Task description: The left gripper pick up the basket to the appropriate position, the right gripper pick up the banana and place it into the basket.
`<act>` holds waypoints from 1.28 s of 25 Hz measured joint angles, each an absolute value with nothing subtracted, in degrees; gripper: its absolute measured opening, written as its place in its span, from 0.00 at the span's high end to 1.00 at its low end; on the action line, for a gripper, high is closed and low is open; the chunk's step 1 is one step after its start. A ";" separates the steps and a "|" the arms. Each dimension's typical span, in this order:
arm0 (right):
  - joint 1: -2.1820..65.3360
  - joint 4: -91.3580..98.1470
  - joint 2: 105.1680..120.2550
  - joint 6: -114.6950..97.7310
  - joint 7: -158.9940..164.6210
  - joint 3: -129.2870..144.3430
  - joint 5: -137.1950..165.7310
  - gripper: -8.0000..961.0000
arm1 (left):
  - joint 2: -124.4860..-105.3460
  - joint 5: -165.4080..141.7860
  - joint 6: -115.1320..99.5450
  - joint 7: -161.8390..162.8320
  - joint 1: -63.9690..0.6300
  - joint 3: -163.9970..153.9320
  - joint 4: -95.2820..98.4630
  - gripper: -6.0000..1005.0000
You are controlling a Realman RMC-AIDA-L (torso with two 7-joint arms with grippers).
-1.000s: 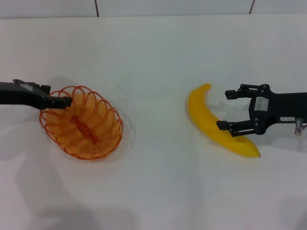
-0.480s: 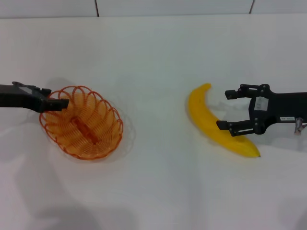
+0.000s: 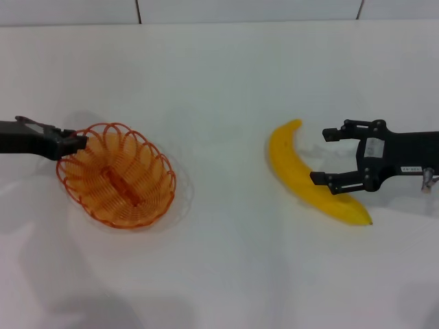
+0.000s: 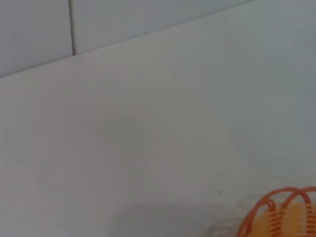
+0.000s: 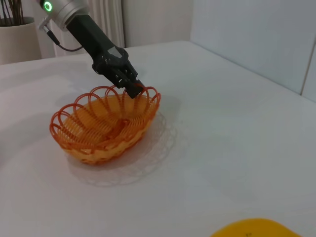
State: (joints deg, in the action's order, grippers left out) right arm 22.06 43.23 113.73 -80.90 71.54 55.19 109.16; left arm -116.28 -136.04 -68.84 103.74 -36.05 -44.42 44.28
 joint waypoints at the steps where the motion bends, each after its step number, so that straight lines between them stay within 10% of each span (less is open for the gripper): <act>1: 22.06 43.21 113.73 -80.89 71.54 55.19 109.16 0.07 | -116.27 -136.09 -68.83 103.43 -35.99 -44.45 44.28 0.58; 8: 21.95 43.16 113.80 -80.86 71.55 55.19 109.15 0.08 | -116.24 -136.09 -68.99 101.93 -35.86 -44.86 44.40 0.91; 32: 22.67 42.52 113.44 -80.93 71.36 55.94 109.99 0.08 | -116.22 -122.33 -76.33 105.73 -34.87 -44.07 48.45 0.95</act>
State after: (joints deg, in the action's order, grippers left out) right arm 22.67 42.52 113.44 -80.93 71.36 55.95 109.99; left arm -116.22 -122.33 -76.34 105.73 -34.87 -44.07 48.45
